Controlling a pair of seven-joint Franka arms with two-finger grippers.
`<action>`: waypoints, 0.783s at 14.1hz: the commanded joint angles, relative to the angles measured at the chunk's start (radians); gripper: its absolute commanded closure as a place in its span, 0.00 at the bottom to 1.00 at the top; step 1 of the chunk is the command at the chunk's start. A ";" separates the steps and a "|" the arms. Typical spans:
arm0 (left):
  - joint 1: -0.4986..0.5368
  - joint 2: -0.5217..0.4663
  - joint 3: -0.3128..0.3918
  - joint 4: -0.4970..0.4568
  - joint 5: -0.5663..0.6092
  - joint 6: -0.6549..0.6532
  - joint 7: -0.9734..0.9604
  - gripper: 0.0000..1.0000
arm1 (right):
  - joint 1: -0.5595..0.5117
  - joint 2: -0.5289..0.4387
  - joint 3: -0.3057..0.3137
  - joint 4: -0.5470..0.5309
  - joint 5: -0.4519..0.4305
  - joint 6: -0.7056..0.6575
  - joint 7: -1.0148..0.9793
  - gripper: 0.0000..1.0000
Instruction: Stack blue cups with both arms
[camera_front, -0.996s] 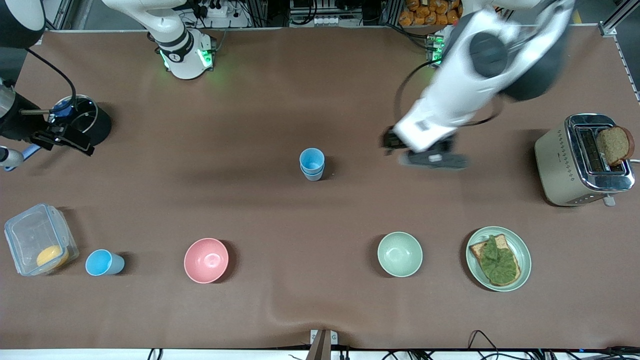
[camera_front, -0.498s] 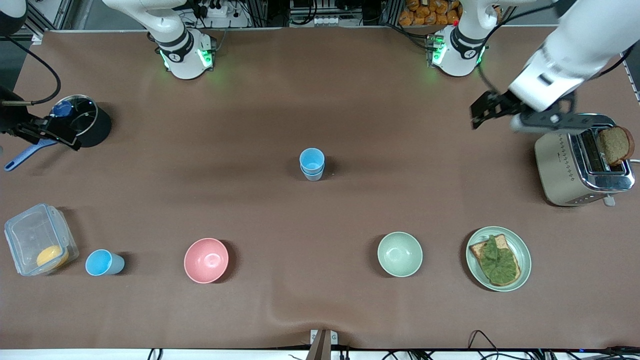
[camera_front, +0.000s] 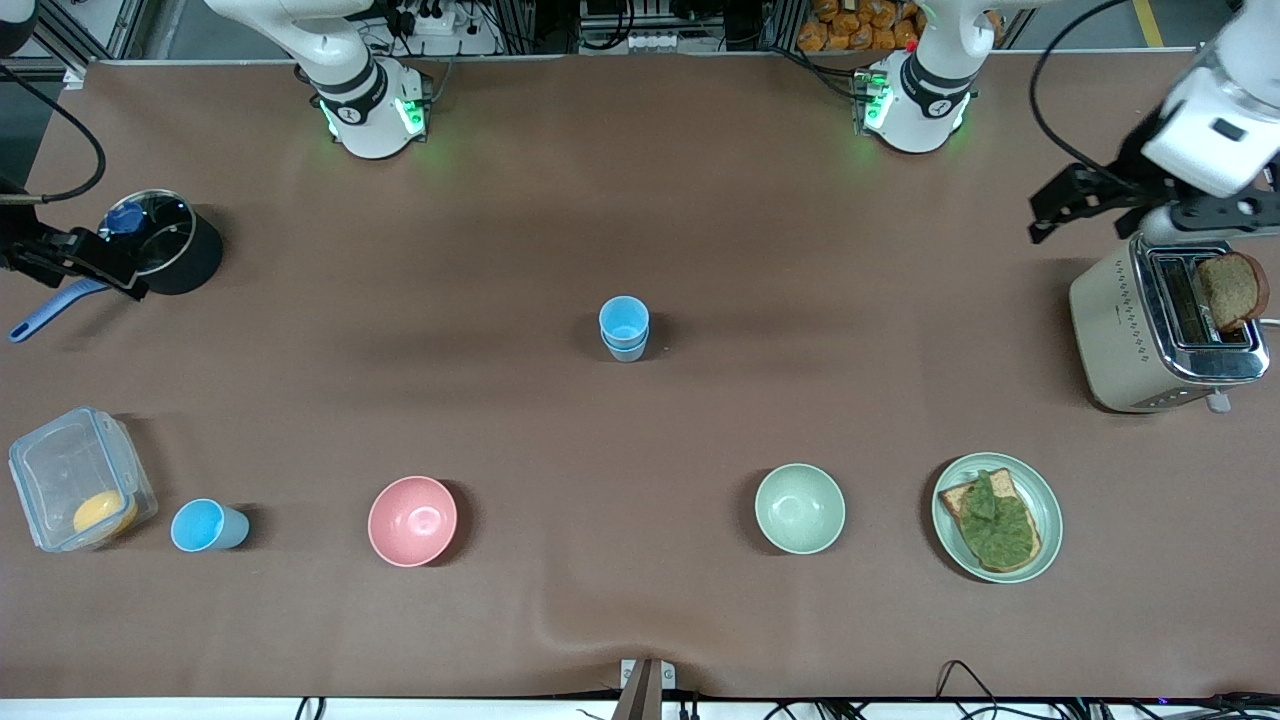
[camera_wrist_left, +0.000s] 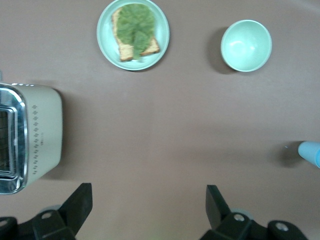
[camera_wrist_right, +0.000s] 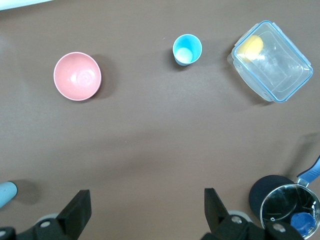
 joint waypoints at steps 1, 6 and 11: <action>0.034 0.033 -0.011 0.071 0.071 -0.029 0.042 0.00 | -0.021 0.013 0.015 0.027 -0.008 -0.047 -0.021 0.00; 0.044 0.033 -0.014 0.083 0.082 -0.029 0.036 0.00 | -0.021 -0.001 0.015 0.010 -0.010 -0.069 -0.041 0.00; 0.041 0.039 -0.017 0.086 0.079 -0.024 0.042 0.00 | -0.022 -0.014 0.015 -0.003 -0.010 -0.069 -0.109 0.00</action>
